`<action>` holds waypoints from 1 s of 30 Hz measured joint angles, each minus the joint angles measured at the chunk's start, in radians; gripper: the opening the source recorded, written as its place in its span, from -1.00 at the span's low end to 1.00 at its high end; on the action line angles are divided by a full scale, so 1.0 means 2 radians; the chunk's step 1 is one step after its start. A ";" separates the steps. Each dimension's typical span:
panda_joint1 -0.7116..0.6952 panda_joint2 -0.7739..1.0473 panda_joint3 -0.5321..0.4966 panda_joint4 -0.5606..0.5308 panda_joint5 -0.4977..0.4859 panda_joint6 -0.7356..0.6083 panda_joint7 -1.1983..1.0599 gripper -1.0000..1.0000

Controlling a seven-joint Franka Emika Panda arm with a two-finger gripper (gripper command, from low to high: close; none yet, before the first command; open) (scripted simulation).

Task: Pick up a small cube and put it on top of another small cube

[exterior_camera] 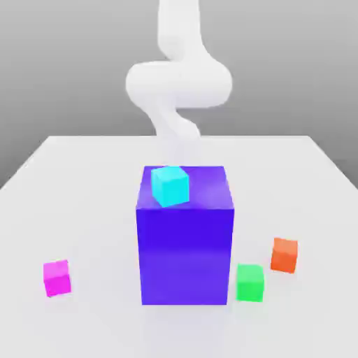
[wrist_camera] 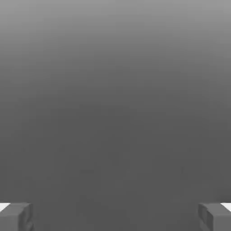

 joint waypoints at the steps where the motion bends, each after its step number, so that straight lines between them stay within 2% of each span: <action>1: -0.012 0.020 -0.001 -0.008 -0.002 0.011 0.015 0.00; 16: -0.151 0.293 -0.056 -0.123 -0.019 0.162 0.204 0.00; 22: -0.200 0.403 -0.079 -0.167 0.027 0.223 0.240 0.00; 28: -0.235 0.512 -0.040 -0.155 0.076 0.305 0.214 0.00; 29: -0.240 0.525 -0.034 -0.153 0.079 0.316 0.211 -1.00; 30: -0.240 0.525 -0.034 -0.153 0.079 0.316 0.211 -1.00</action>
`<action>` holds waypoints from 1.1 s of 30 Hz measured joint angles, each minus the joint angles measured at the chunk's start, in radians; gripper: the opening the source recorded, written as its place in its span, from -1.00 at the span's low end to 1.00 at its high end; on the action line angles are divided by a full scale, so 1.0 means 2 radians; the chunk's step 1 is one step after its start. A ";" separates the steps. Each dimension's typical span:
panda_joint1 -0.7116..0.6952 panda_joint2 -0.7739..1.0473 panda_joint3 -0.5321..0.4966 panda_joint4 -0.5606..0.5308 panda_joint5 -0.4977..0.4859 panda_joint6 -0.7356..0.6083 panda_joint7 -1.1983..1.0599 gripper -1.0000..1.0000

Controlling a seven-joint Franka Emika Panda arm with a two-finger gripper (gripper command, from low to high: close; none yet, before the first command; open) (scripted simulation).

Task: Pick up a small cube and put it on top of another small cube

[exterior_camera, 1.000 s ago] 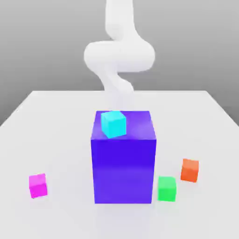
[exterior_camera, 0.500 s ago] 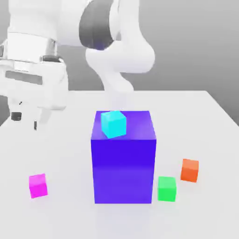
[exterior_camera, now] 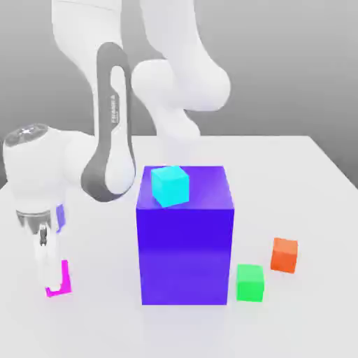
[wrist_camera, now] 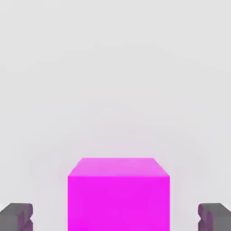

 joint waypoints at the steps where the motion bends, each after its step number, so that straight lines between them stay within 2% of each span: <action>1: 0.000 0.000 0.000 0.000 0.000 0.000 0.000 -1.00; 6: -0.001 0.001 0.001 0.000 -0.001 0.001 0.001 -1.00; 12: 0.018 -0.094 -0.027 -0.017 -0.040 -0.074 0.031 -1.00; 13: 0.021 -0.105 -0.021 -0.011 -0.034 -0.082 0.033 -1.00; 25: 0.226 -0.224 0.102 0.050 0.126 -0.141 0.214 -1.00; 33: 0.274 -0.252 0.191 0.004 0.103 -0.152 0.408 -1.00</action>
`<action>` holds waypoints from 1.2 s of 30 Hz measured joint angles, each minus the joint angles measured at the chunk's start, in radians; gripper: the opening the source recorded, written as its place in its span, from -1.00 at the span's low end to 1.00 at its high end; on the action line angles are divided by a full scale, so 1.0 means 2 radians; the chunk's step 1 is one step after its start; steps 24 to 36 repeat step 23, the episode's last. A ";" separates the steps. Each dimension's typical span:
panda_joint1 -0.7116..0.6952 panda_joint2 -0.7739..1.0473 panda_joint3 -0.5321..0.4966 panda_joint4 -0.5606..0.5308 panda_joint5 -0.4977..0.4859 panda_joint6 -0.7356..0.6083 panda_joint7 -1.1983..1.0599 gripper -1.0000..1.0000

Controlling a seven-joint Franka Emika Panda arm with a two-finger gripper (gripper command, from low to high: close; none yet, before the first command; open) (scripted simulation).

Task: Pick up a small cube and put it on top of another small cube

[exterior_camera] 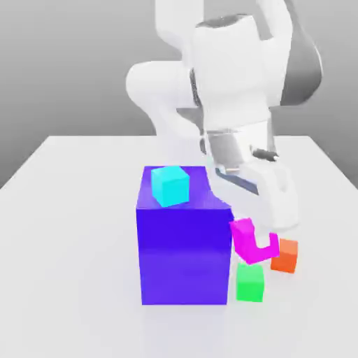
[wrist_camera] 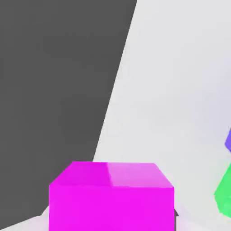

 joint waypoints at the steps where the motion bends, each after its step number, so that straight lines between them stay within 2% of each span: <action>1: 0.003 -0.001 0.011 -0.008 -0.007 -0.001 0.025 -1.00; 8: -0.019 0.009 0.066 -0.081 -0.101 0.002 0.178 -1.00; 16: -0.047 0.080 0.072 -0.082 -0.192 0.064 0.247 -1.00; 20: -0.038 0.125 0.051 -0.081 -0.254 0.101 0.291 -1.00; 21: -0.034 0.135 0.043 -0.081 -0.267 0.110 0.300 1.00; 36: -0.034 0.135 0.043 -0.081 -0.267 0.110 0.300 1.00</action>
